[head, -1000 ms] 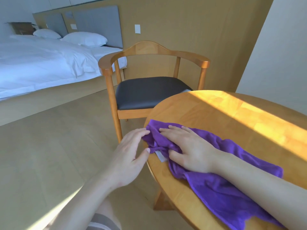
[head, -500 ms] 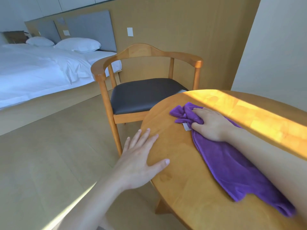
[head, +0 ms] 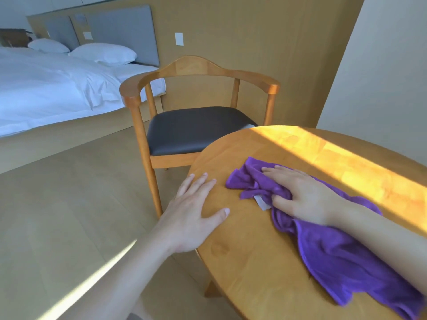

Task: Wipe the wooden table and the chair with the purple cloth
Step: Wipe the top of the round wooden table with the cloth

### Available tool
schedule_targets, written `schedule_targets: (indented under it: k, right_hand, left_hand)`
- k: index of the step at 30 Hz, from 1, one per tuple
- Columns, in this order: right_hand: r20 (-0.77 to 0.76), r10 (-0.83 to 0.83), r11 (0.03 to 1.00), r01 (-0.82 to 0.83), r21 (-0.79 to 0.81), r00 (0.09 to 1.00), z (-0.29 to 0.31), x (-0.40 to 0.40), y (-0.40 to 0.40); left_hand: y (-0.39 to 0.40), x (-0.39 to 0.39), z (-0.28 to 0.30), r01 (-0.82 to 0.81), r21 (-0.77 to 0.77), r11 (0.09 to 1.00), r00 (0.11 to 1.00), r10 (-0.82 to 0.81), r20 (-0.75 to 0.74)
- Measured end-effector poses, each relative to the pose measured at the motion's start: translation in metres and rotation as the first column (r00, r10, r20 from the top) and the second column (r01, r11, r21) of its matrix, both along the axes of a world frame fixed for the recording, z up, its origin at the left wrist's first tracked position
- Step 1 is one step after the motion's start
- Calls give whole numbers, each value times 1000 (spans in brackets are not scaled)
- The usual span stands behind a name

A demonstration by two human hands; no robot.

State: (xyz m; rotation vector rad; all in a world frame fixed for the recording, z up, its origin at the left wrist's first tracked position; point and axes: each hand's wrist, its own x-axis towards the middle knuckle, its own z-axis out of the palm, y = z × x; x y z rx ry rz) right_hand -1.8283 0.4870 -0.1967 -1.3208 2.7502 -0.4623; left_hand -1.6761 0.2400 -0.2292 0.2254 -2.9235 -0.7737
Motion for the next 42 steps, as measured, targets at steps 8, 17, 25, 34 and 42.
schedule_targets:
  k: [8, 17, 25, 34, 42]
  right_hand:
    - [17, -436, 900, 436, 17, 900, 3, -94, -38]
    - [1, -34, 998, 34, 49, 999, -2, -38, -116]
    - [58, 129, 991, -126, -47, 990, -5, -5, -59]
    - [38, -157, 987, 158, -22, 987, -4, -47, -96]
    - [31, -92, 995, 93, -41, 995, -4, 11, -26]
  left_hand:
    - [4, -1, 1, -15, -48, 999, 1000, 15, 6]
    - [1, 0, 5, -22, -44, 999, 1000, 22, 12]
    - [3, -1, 2, -31, -73, 997, 1000, 31, -2]
    - [-4, -4, 9, 35, -256, 966, 991, 0, 134]
    - [19, -23, 27, 116, -215, 970, 988, -91, 124]
